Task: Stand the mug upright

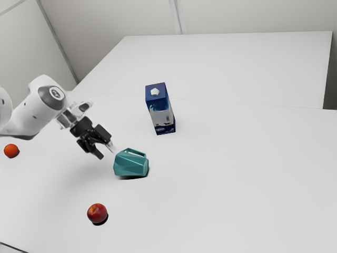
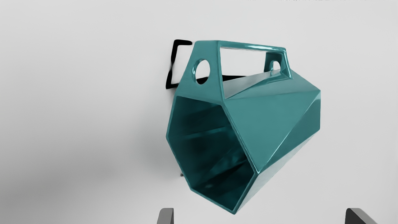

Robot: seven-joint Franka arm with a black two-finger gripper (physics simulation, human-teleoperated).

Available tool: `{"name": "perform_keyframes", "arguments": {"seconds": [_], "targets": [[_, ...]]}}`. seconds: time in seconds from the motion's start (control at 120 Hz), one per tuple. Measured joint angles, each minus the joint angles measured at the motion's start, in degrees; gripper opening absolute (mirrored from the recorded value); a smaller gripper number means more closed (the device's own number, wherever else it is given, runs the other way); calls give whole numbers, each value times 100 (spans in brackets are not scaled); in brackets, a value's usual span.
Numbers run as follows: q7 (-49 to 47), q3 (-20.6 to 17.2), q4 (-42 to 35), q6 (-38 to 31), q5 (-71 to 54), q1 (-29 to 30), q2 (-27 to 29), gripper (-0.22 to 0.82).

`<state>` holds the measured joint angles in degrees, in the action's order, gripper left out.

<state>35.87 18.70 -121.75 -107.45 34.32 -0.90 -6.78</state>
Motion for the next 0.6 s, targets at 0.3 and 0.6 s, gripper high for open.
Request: {"name": "perform_keyframes", "arguments": {"seconds": [0.3,0.6], "targets": [[651,63,9,109,922,112,-464,60],[1168,64,-71,147,1834,132,-677,52]]}}
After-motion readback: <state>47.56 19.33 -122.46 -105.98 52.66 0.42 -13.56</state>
